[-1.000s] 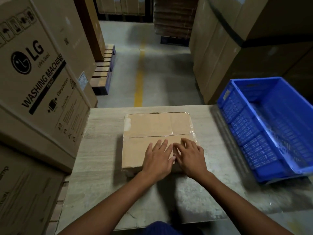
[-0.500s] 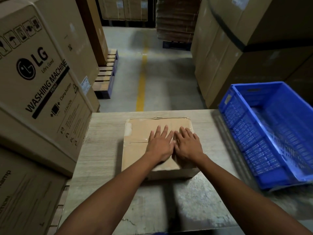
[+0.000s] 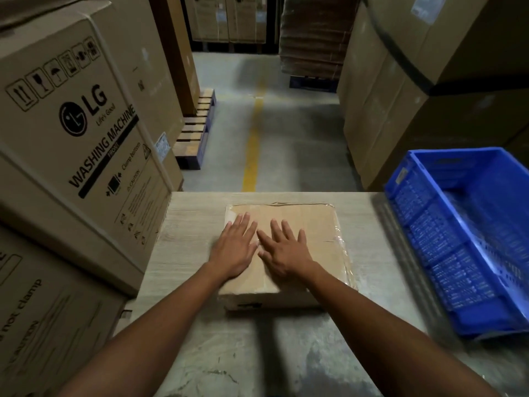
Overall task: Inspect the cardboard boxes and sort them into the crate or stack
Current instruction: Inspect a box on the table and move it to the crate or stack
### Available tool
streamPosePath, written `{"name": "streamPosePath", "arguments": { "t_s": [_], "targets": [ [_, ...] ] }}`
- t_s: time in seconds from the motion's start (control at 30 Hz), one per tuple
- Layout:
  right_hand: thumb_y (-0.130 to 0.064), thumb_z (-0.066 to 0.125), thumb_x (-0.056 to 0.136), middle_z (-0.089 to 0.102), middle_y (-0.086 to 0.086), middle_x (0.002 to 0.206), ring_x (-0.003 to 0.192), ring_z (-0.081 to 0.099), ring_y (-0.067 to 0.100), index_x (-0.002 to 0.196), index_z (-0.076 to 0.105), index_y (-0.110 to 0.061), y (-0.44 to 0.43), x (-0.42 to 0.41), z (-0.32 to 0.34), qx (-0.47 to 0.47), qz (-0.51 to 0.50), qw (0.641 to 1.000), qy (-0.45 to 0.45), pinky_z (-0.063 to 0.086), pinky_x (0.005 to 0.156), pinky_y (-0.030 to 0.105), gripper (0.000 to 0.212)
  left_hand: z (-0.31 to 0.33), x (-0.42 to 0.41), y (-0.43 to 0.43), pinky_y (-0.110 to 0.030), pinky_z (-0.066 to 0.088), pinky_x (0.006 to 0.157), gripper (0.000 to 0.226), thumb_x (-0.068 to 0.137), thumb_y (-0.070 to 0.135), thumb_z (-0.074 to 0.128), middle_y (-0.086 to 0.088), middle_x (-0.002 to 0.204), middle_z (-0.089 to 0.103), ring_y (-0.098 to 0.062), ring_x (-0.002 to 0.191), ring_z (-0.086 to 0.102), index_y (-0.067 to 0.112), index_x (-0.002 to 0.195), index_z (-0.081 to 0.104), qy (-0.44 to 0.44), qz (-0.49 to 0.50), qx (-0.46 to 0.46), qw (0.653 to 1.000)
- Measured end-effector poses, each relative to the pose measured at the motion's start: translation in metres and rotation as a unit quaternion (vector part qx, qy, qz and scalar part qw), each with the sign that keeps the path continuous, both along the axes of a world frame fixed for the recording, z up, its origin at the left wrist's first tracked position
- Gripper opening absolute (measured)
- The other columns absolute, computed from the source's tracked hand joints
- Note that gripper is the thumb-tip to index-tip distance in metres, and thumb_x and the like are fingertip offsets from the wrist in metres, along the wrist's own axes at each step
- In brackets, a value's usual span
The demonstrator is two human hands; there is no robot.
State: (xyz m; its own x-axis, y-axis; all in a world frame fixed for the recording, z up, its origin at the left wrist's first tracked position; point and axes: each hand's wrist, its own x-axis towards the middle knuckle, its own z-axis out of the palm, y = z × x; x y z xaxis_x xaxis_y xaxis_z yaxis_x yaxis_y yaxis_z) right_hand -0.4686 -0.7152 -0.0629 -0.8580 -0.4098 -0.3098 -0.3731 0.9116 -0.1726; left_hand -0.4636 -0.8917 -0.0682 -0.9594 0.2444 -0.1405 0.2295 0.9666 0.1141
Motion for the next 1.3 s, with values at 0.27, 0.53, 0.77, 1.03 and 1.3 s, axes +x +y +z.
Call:
{"name": "streamPosePath", "arguments": {
  "t_s": [0.27, 0.53, 0.77, 1.03, 1.3],
  "targets": [
    [-0.072, 0.039, 0.093, 0.004, 0.008, 0.168, 0.153, 0.002, 0.033, 0.155, 0.020, -0.044, 0.026, -0.014, 0.026, 0.026, 0.019, 0.999, -0.010, 0.016, 0.116, 0.064, 0.071, 0.016, 0.017, 0.012, -0.043, 0.001, 0.124, 0.067, 0.102, 0.056, 0.020, -0.001, 0.166, -0.007, -0.020, 0.152, -0.009, 0.025, 0.158, 0.003, -0.026, -0.005, 0.007, 1.000],
    [-0.077, -0.004, 0.083, -0.012, 0.011, 0.167, 0.153, -0.013, 0.036, 0.157, 0.001, -0.044, 0.058, 0.028, 0.002, 0.053, 0.001, 0.998, 0.033, 0.000, 0.118, 0.065, 0.081, 0.003, 0.041, 0.024, -0.049, -0.008, 0.120, 0.089, 0.077, 0.076, -0.012, 0.001, 0.162, -0.022, -0.021, 0.150, -0.022, 0.036, 0.156, -0.007, -0.058, -0.057, -0.019, 0.997],
    [-0.084, 0.025, 0.087, -0.011, 0.008, 0.167, 0.153, -0.011, 0.039, 0.158, 0.007, -0.040, 0.072, 0.018, 0.005, -0.036, -0.176, 0.983, 0.026, 0.001, 0.116, 0.067, 0.086, 0.008, 0.019, 0.012, -0.056, -0.006, 0.118, 0.071, 0.099, 0.063, 0.026, -0.003, 0.162, -0.025, -0.028, 0.149, -0.023, 0.035, 0.156, -0.004, -0.045, 0.066, 0.051, 0.995],
    [-0.063, 0.053, 0.093, 0.042, 0.017, 0.147, 0.130, 0.048, 0.039, 0.150, 0.038, -0.019, 0.080, 0.011, 0.019, -0.306, -0.448, 0.839, 0.045, 0.043, 0.105, 0.054, 0.074, 0.025, -0.011, 0.017, -0.051, 0.029, 0.116, 0.078, 0.095, 0.046, 0.057, -0.009, 0.164, 0.016, -0.040, 0.145, 0.024, 0.034, 0.157, 0.012, -0.050, 0.360, 0.418, 0.832],
    [-0.067, 0.034, 0.098, 0.046, 0.012, 0.139, 0.119, 0.053, 0.033, 0.141, 0.048, -0.014, 0.082, 0.012, 0.052, -0.349, -0.552, 0.748, 0.115, 0.043, 0.092, 0.042, 0.069, 0.059, -0.014, 0.003, -0.043, 0.041, 0.107, 0.064, 0.095, 0.054, 0.053, -0.011, 0.150, 0.034, -0.028, 0.131, 0.045, 0.031, 0.151, 0.035, 0.042, 0.376, 0.523, 0.764]
  ]
}}
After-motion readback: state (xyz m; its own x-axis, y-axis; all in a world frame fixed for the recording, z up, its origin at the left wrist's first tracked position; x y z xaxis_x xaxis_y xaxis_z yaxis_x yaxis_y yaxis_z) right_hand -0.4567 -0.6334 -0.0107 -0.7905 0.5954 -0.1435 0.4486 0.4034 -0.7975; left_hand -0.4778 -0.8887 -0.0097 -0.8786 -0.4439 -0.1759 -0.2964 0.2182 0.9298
